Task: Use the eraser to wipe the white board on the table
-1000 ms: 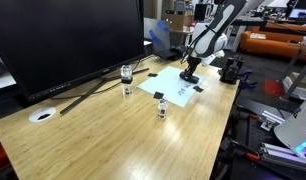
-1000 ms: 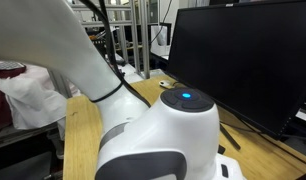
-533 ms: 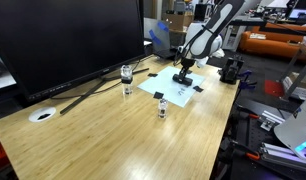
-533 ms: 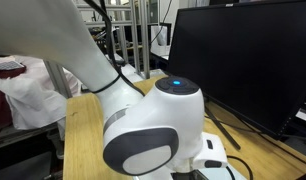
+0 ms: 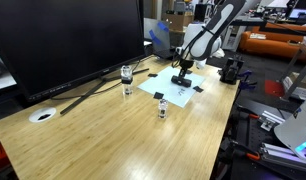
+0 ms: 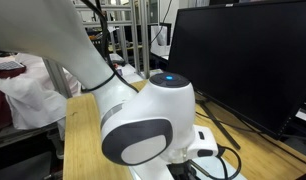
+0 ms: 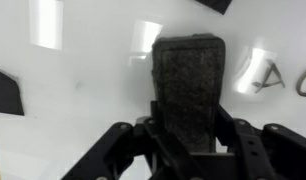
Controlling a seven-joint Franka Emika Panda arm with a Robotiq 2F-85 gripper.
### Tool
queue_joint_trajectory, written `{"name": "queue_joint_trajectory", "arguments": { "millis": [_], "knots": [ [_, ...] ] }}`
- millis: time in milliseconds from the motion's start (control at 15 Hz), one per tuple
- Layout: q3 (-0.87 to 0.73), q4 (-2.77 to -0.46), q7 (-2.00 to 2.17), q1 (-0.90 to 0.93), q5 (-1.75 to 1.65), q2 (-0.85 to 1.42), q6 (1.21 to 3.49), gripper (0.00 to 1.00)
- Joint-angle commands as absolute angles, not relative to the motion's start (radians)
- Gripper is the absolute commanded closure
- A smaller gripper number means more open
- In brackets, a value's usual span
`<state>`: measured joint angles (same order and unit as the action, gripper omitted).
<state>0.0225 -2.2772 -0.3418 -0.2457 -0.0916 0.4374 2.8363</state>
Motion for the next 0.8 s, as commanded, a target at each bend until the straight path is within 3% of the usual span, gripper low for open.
{"name": "queue_joint_trajectory", "arguments": {
  "millis": [0,733],
  "knots": [
    [0.048,-2.312,-0.352,-0.212,-0.084,0.483,2.857,0.73],
    [0.143,-2.358,-0.485,-0.201,-0.075,0.460,2.835,0.73]
  ]
}}
